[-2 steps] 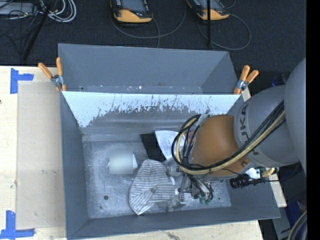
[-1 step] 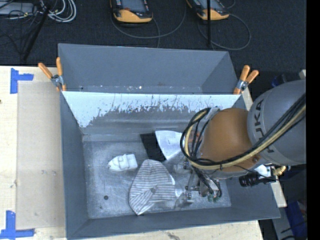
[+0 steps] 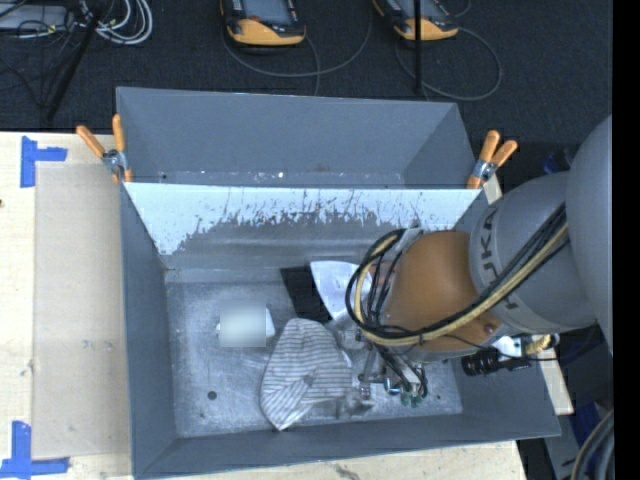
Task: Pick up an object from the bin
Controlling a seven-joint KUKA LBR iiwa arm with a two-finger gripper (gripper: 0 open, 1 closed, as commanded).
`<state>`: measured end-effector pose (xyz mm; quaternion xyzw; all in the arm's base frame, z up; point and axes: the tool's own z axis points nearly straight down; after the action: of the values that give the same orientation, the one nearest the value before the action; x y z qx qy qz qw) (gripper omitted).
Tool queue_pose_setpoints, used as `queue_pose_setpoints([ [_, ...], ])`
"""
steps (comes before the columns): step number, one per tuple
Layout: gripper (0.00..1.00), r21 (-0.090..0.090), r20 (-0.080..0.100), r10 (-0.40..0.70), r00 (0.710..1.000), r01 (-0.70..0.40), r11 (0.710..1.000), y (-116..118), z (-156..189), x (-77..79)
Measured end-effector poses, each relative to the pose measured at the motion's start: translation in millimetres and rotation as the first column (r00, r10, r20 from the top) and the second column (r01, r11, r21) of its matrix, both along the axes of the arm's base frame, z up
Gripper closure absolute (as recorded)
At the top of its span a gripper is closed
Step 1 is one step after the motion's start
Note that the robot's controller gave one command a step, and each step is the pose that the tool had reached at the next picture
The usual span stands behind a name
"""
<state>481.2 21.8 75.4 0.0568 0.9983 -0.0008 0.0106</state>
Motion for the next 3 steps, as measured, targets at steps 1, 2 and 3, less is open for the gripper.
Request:
queue_pose_setpoints([
  [1,1.0,0.0,-0.04,-0.145,0.989,0.145,0.989,8,-2,-13.3],
  [2,1.0,0.001,-0.04,-0.146,0.988,0.146,0.989,8,-2,-13.2],
  [3,1.0,0.004,-0.021,-0.146,0.989,0.146,0.989,8,22,-13.0],
])
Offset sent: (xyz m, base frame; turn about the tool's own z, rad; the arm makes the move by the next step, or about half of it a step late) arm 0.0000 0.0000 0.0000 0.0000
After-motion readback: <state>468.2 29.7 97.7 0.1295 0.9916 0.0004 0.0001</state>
